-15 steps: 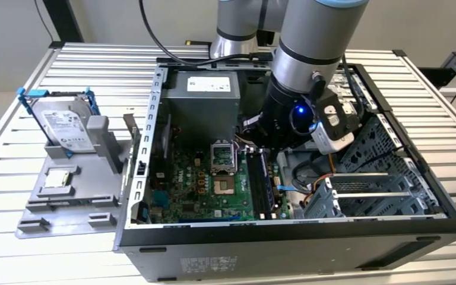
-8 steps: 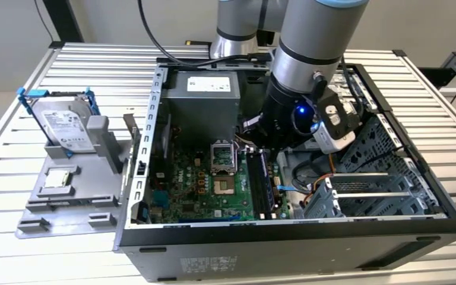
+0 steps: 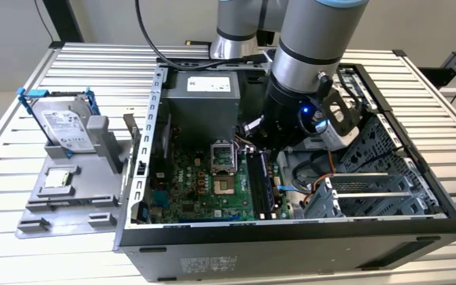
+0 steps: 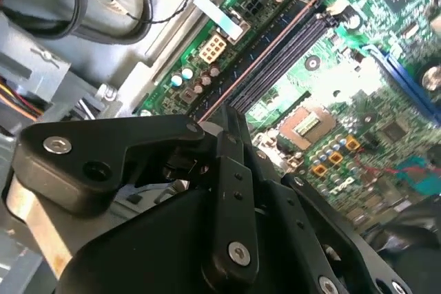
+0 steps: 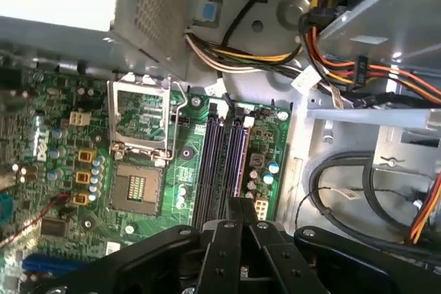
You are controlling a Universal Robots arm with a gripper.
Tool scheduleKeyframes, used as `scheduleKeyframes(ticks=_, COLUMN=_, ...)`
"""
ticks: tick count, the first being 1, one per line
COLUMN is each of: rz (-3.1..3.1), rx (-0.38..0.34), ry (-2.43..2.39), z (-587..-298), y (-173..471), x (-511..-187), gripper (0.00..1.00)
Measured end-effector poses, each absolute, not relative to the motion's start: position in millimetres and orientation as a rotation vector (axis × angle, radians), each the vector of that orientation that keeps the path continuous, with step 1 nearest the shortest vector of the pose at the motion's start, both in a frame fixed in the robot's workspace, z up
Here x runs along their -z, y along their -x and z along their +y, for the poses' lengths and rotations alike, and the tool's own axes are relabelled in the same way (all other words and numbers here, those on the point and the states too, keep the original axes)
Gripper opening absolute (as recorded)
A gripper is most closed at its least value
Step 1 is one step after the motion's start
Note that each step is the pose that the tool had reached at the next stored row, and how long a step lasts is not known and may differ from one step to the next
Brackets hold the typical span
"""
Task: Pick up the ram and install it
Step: 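Press down the ram until it locks into place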
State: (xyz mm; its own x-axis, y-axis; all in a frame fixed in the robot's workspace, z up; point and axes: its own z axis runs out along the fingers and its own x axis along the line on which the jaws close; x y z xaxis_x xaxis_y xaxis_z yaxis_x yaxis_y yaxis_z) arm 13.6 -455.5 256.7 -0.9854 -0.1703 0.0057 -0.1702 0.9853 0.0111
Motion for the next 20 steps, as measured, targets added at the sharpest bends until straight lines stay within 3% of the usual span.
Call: scheduleKeyframes(ticks=20, rz=-3.055, rx=0.03, ry=-0.723, z=-455.5, y=-13.6, x=-256.7, gripper=0.0)
